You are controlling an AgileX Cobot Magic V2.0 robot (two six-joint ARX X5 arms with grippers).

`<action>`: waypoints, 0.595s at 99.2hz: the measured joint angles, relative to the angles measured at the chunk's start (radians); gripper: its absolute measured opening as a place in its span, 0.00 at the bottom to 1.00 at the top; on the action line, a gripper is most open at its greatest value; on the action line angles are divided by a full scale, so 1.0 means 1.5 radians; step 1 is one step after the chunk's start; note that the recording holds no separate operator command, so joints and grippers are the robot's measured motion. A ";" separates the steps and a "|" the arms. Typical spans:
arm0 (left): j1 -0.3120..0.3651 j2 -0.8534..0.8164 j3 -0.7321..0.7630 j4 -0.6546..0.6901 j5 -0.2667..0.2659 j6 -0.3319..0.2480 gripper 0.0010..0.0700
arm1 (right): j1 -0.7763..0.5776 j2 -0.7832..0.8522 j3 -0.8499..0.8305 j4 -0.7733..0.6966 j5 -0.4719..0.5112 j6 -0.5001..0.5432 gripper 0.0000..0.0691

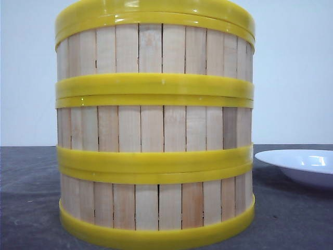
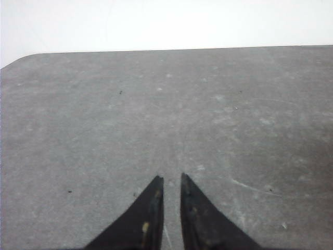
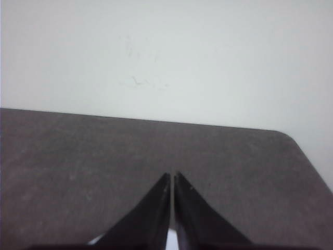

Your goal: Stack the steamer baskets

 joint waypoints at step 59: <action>0.000 0.000 0.000 0.000 0.000 0.000 0.03 | -0.040 -0.275 -0.286 0.022 -0.070 0.001 0.01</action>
